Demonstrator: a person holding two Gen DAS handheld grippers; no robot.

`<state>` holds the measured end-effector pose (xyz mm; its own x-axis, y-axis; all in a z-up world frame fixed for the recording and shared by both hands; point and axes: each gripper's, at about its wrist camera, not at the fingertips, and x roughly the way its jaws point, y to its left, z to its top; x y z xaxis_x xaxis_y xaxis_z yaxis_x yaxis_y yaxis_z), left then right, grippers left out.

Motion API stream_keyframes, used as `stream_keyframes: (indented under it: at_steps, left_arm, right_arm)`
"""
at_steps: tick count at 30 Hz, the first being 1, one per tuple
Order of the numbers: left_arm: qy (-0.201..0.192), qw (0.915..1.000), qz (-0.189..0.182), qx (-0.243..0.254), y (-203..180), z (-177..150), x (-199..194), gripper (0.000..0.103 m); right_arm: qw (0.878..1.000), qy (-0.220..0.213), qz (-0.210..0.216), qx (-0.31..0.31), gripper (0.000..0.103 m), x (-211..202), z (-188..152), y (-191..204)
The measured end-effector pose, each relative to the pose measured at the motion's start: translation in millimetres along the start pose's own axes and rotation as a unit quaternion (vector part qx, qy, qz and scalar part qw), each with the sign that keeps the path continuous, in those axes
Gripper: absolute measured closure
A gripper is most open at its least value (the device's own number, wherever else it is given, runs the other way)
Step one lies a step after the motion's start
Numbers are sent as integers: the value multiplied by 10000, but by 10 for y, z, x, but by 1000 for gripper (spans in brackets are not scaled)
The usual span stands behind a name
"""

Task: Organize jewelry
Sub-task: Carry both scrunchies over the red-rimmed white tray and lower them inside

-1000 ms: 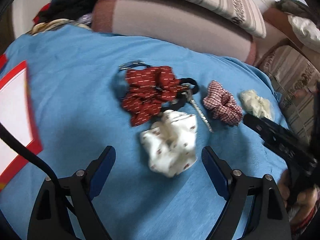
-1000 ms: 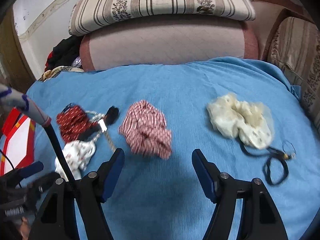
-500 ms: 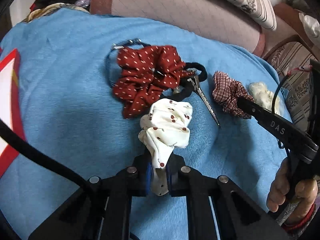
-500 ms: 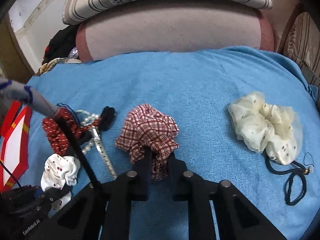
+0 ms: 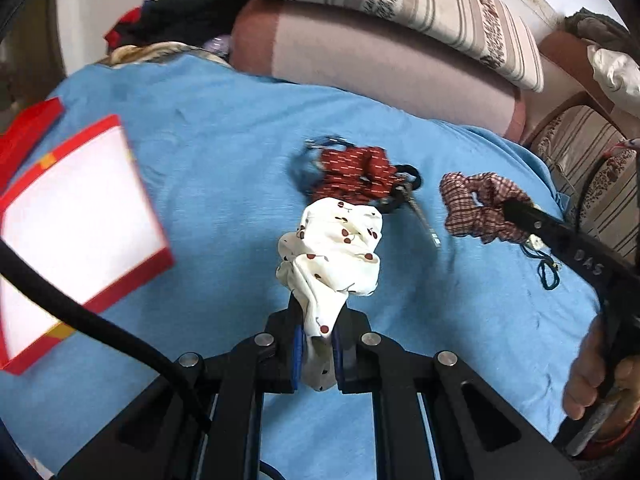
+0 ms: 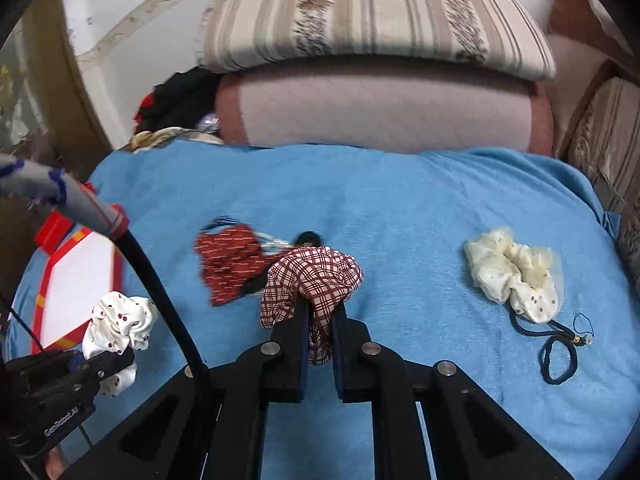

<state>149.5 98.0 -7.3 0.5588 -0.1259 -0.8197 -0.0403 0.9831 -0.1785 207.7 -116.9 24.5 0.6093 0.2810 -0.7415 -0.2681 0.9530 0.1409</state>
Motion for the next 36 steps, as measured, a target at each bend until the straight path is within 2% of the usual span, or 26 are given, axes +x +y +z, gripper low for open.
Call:
stream_keyframes:
  at_steps: [7, 14, 23, 30, 33, 34, 35, 36]
  left_arm:
    - [-148, 9984, 383, -395, 604, -78, -266, 92]
    - [-215, 9939, 803, -724, 1217, -107, -400, 92]
    - [-259, 9803, 1576, -1164, 2034, -261, -579, 91]
    - [-49, 9701, 1799, -1630, 2543, -405, -528, 91]
    - [19, 9676, 1842, -1727, 2644, -464, -499, 87]
    - [37, 9666, 1868, -1755, 2664, -479, -486, 83]
    - [35, 9651, 1910, -1791, 2679, -491, -479, 74]
    - [38, 9644, 1909, -1829, 2705, -500, -474, 69]
  right_arm:
    - [9981, 8, 428, -442, 93, -20, 60, 655]
    - [9917, 169, 894, -907, 93, 200, 77, 1412]
    - [9777, 583, 1570, -1266, 93, 618, 33, 2336]
    - [9711, 1088, 1775, -1170, 93, 1110, -58, 2665]
    - [9702, 1187, 1717, -1228, 90, 1213, -100, 2748]
    - [9706, 1195, 1683, -1235, 89, 1224, -100, 2754]
    - [9706, 1237, 1651, -1236, 86, 1249, -106, 2750]
    - [9710, 1283, 1624, -1196, 76, 1272, -109, 2728]
